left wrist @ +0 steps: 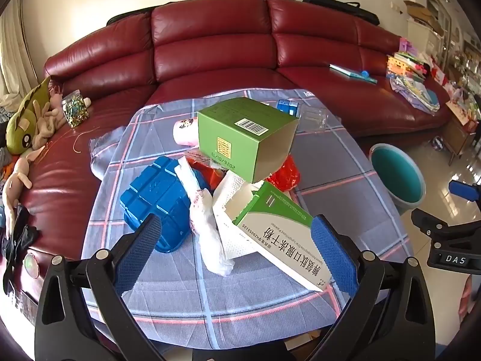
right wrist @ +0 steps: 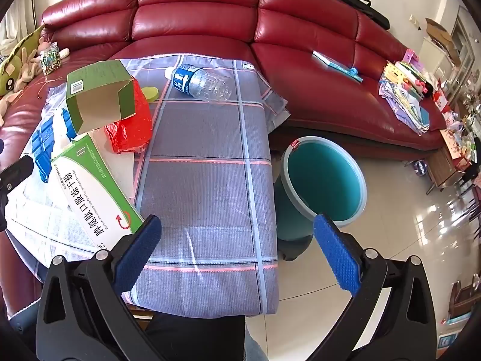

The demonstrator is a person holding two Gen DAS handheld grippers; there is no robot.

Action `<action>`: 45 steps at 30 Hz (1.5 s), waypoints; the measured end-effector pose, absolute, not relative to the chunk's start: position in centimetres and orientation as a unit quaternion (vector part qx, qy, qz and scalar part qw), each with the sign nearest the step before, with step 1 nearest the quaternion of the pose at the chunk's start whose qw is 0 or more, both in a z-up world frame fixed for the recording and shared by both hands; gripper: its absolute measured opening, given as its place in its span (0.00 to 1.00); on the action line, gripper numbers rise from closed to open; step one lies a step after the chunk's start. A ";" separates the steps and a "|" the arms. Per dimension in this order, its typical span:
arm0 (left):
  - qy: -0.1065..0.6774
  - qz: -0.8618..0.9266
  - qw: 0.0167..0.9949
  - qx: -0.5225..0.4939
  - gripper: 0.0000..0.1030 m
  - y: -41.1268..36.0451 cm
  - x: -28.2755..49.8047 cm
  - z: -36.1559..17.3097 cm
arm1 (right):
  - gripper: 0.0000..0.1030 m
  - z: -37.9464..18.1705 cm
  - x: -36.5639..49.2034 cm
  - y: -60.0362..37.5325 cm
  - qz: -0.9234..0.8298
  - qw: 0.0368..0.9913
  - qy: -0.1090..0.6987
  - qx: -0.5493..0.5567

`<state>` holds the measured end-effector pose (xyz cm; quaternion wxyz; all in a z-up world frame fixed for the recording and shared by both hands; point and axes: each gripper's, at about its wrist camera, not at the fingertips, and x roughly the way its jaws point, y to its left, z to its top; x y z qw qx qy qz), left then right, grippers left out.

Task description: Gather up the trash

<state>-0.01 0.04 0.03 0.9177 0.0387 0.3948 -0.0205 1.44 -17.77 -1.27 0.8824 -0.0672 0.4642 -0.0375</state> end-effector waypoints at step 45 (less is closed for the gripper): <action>0.401 -0.007 0.916 0.015 0.96 2.2 0.1 -0.8 | 0.94 -1.4 1.3 -17.7 -0.044 0.881 0.466 -0.069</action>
